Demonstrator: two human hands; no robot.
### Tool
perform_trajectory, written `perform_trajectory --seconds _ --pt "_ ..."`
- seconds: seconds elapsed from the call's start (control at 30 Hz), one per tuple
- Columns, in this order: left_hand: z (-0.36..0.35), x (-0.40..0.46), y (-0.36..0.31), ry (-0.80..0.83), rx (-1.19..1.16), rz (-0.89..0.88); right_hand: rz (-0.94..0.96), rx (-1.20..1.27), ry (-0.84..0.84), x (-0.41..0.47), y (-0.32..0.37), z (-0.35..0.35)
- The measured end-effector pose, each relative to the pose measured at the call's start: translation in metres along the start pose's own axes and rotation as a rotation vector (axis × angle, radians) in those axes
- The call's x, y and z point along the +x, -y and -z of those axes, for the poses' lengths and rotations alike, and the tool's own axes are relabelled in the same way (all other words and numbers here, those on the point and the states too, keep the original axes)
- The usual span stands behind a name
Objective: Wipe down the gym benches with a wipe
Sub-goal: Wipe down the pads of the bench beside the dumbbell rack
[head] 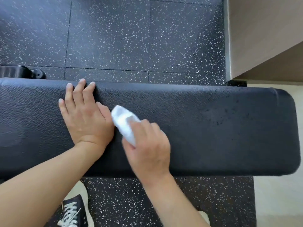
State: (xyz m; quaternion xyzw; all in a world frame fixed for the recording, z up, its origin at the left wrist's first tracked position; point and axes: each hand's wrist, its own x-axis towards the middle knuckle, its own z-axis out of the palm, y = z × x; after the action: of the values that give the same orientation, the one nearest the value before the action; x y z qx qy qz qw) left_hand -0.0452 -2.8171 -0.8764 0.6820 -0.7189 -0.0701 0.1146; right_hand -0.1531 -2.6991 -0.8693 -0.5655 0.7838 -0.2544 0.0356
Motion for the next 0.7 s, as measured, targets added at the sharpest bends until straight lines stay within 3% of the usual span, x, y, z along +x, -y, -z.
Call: perform_trajectory --seconds 0.13,0.3,0.43,0.5,0.7 --pt "0.000 0.003 0.001 0.009 0.004 0.010 0.018 0.120 -0.010 0.000 0.025 -0.014" --pt "0.000 -0.001 -0.001 -0.011 0.011 -0.020 0.120 0.049 -0.043 -0.004 -0.042 0.014" --pt "-0.001 -0.002 0.001 -0.019 -0.005 -0.032 -0.154 -0.082 -0.146 0.005 -0.140 0.057" --pt "-0.001 -0.002 0.001 -0.022 -0.003 -0.034 -0.271 -0.079 -0.165 0.002 -0.159 0.067" --pt "0.000 -0.002 0.000 -0.009 -0.011 -0.019 -0.077 -0.046 -0.130 -0.037 -0.081 0.041"
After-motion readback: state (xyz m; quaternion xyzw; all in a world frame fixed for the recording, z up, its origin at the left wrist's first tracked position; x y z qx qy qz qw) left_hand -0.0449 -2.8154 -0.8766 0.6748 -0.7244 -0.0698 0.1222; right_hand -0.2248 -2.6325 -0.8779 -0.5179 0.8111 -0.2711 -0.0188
